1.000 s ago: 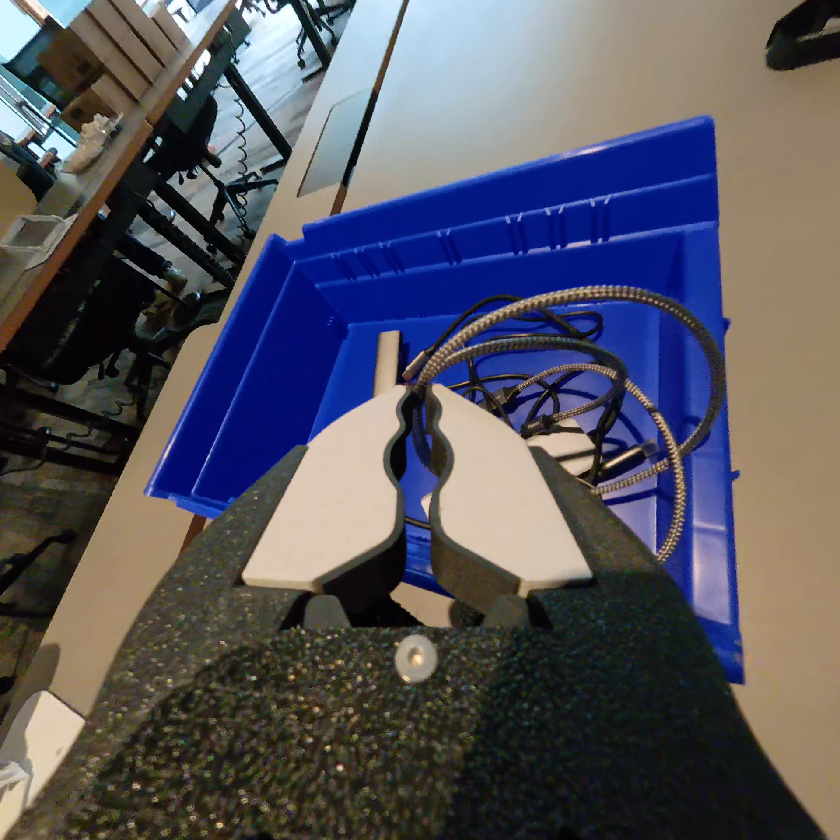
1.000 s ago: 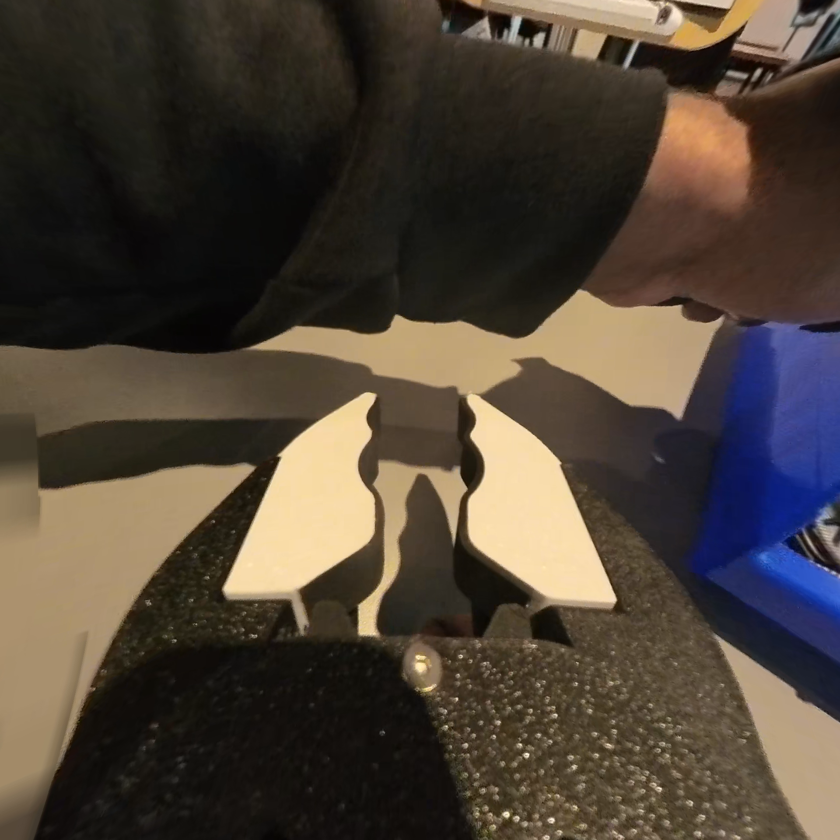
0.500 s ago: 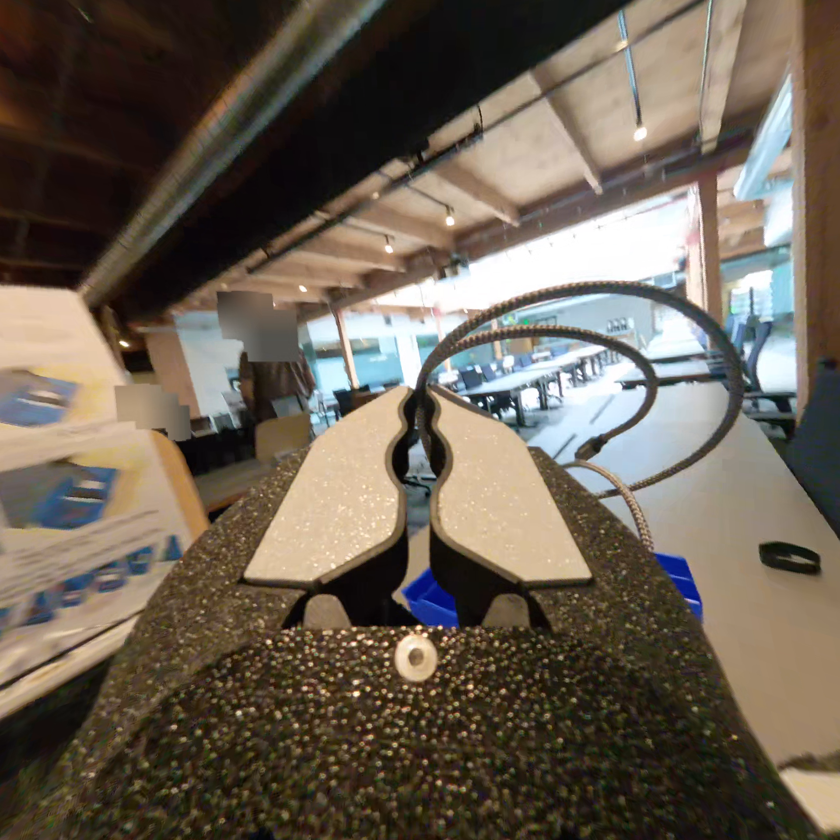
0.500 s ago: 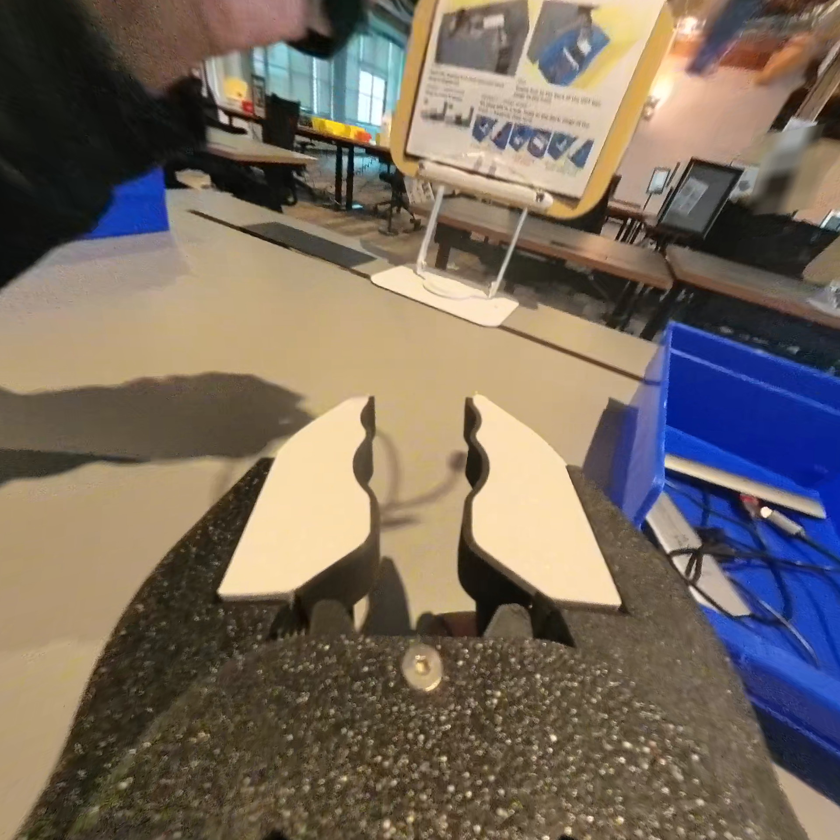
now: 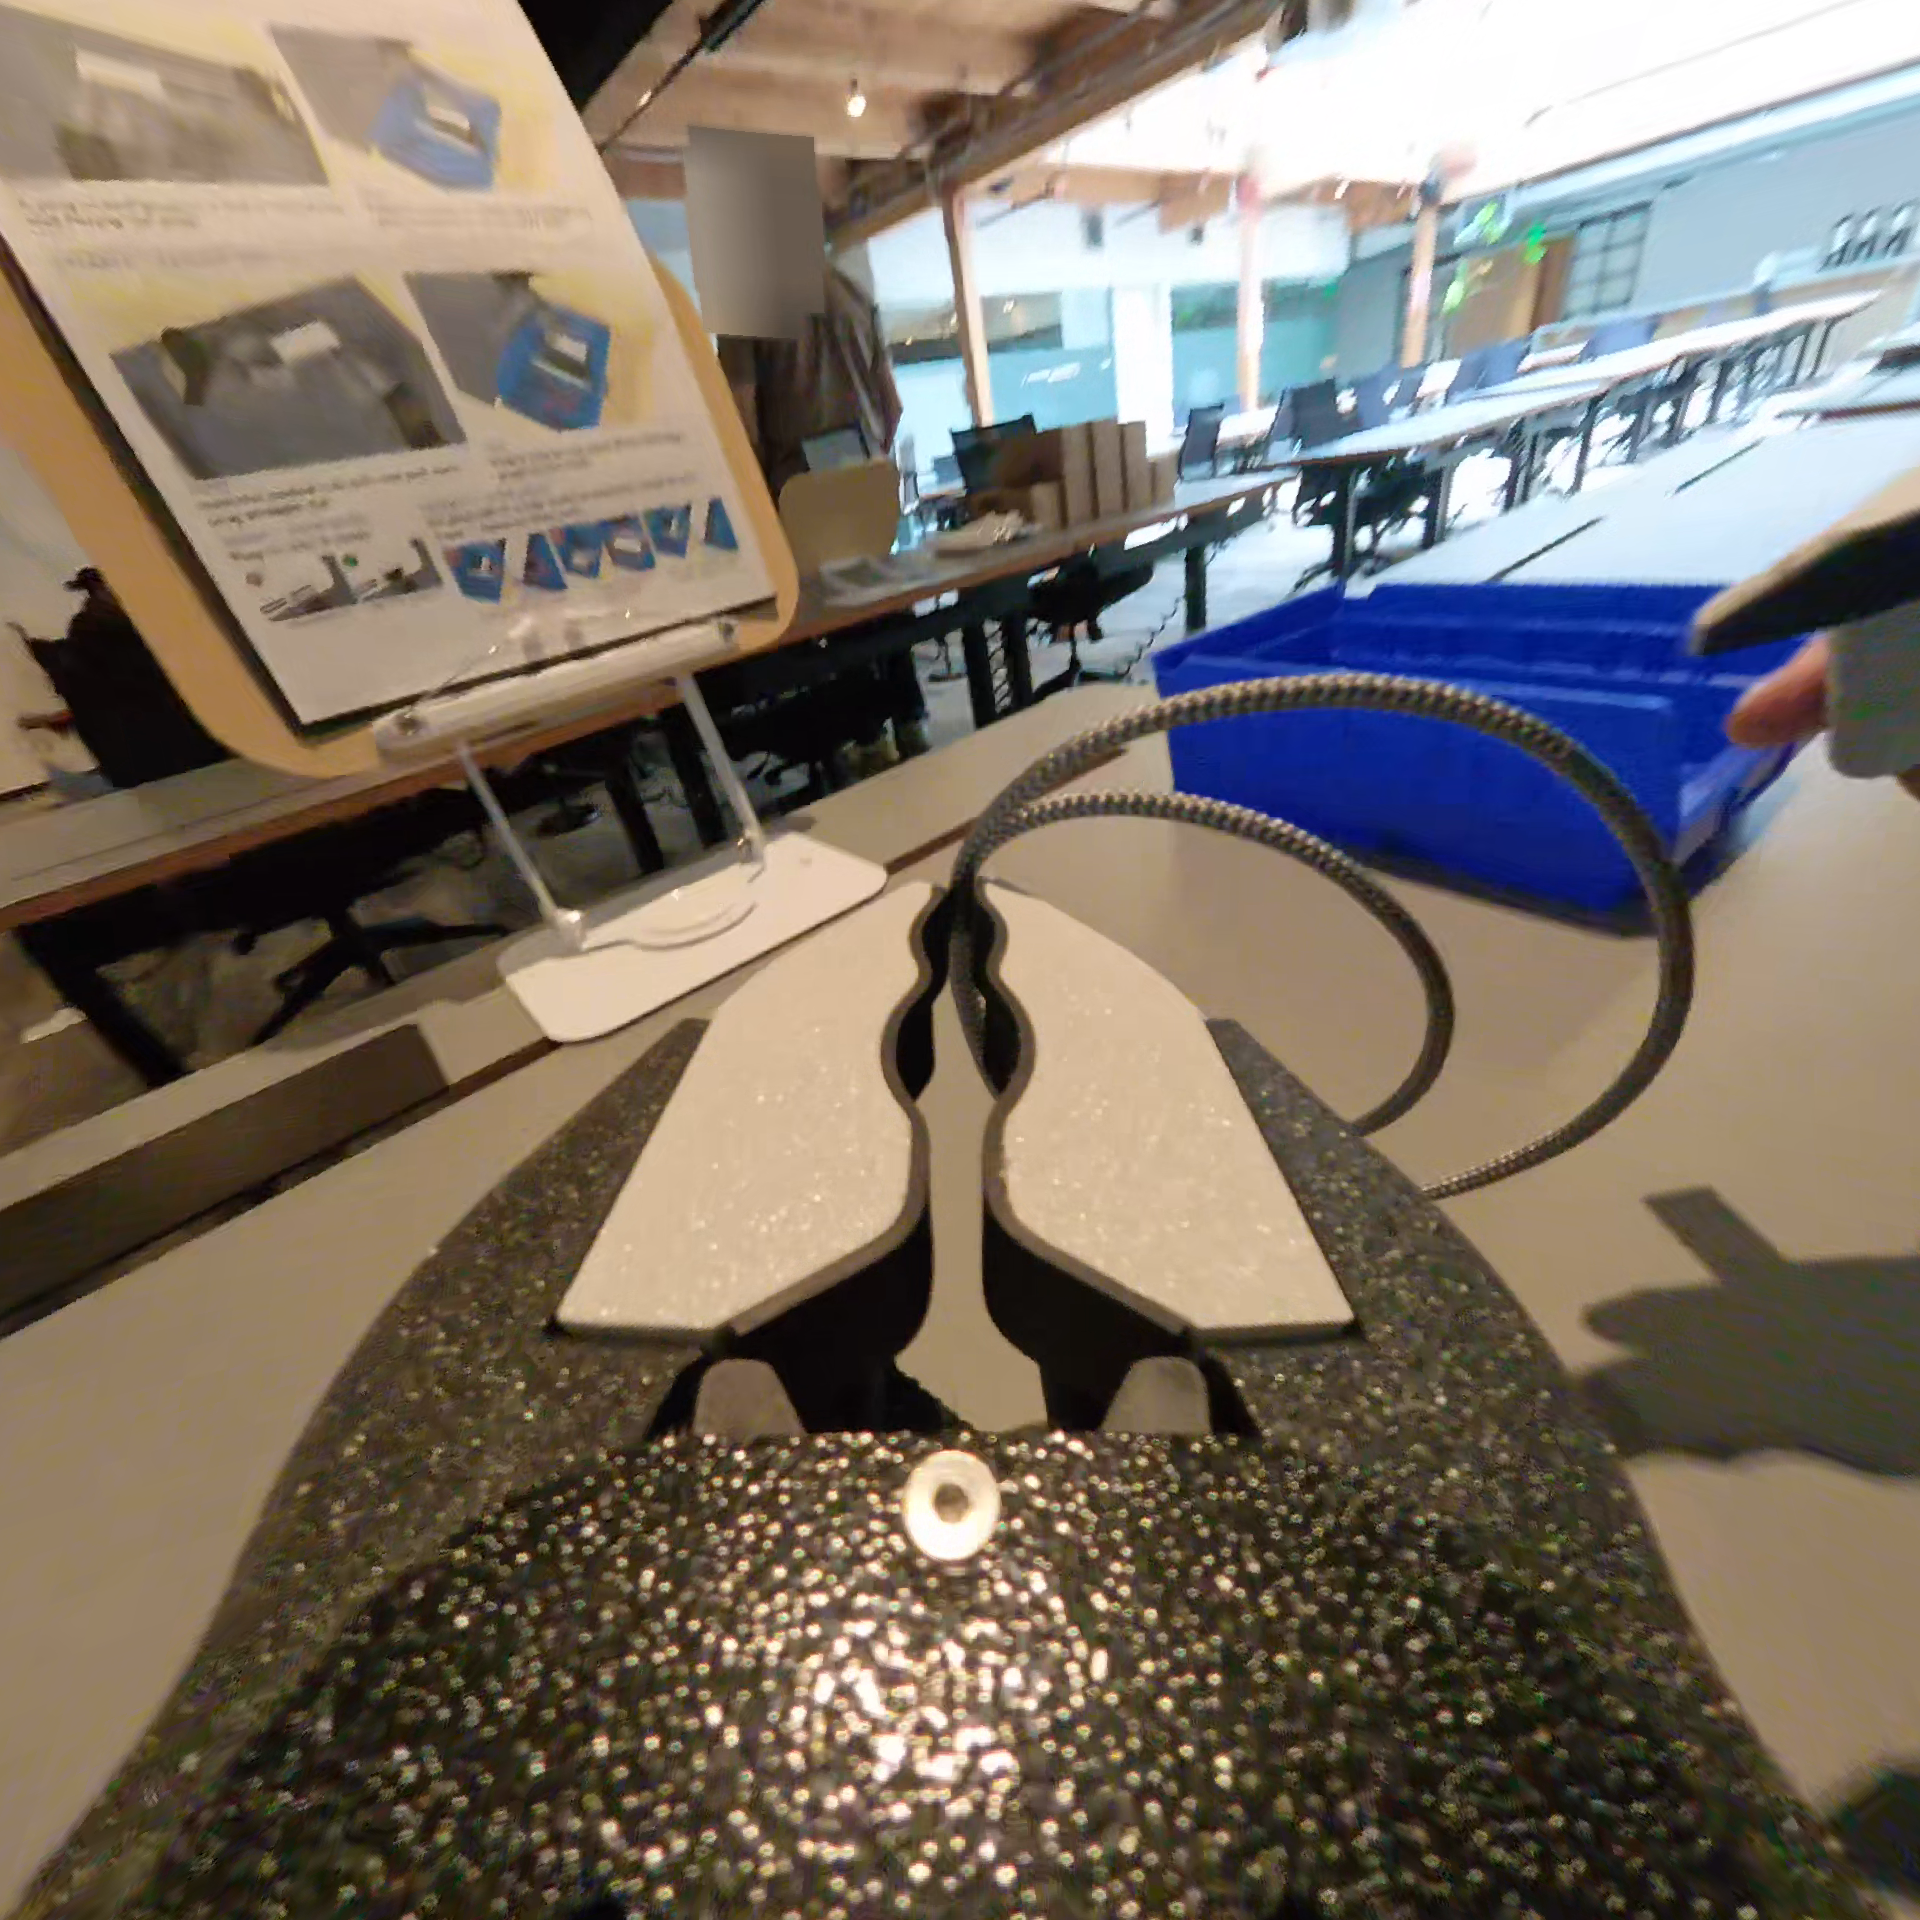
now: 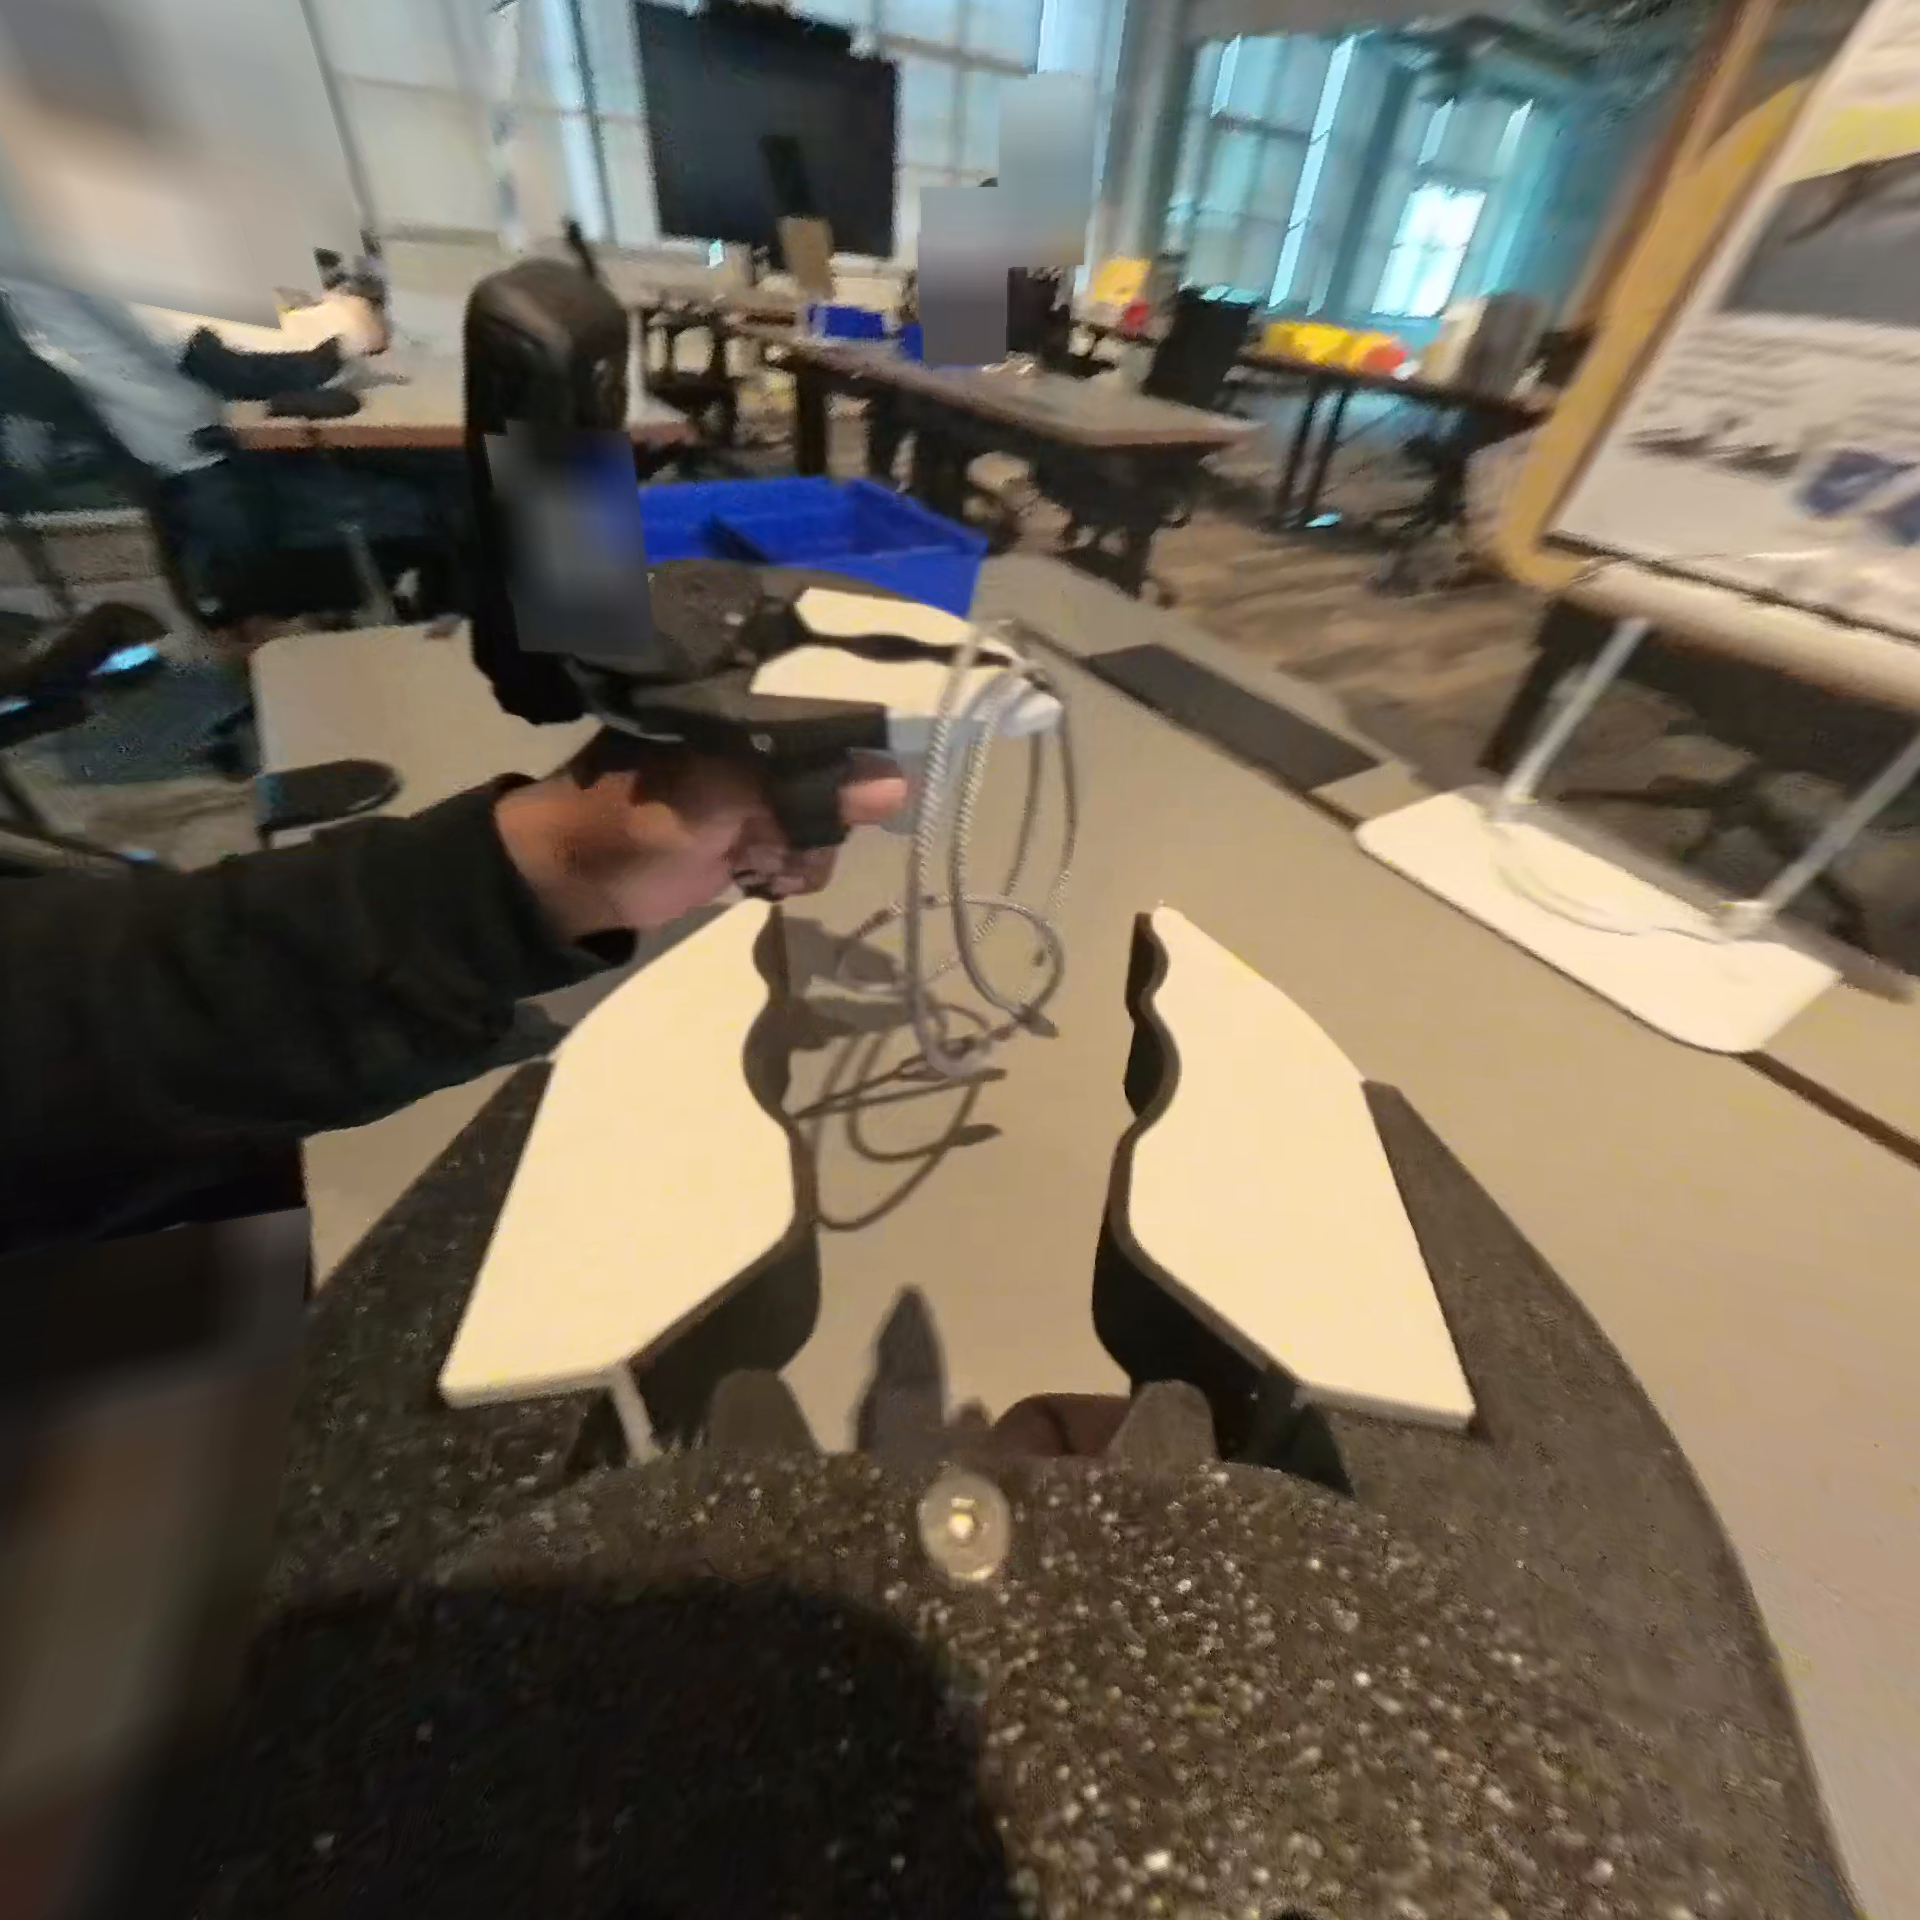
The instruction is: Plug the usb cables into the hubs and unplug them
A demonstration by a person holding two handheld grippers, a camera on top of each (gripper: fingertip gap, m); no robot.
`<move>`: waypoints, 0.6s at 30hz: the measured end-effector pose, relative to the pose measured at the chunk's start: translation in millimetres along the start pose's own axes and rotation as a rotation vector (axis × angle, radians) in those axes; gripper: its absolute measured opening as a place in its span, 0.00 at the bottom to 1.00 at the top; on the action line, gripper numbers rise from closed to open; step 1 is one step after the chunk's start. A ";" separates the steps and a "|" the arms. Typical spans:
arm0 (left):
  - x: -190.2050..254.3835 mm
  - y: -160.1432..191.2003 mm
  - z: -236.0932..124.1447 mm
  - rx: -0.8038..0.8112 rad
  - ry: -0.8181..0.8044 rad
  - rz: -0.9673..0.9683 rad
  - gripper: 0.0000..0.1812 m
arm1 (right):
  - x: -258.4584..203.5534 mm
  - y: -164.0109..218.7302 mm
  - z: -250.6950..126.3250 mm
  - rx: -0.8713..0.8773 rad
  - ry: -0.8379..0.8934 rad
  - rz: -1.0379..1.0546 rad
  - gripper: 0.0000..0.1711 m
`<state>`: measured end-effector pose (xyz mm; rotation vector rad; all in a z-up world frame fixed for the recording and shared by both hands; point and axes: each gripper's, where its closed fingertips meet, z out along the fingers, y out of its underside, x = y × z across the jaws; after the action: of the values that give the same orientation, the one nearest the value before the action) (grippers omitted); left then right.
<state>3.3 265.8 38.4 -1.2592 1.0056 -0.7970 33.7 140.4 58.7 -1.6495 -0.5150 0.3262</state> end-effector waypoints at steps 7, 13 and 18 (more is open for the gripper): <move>6.3 14.4 -8.4 -0.068 -0.029 0.114 0.02 | -8.8 38.1 78.1 -0.212 0.002 -0.028 0.37; 12.4 17.8 -8.2 -0.089 0.011 0.131 0.02 | 0.1 40.1 83.6 -0.186 0.016 -0.005 0.00; 13.4 20.9 -7.4 -0.092 0.057 0.086 0.11 | 15.1 32.9 70.3 -0.163 0.069 -0.050 0.00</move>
<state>0.5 254.1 15.5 -1.2686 1.1459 -0.7298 16.7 205.6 17.3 -1.7955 -0.5417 0.1941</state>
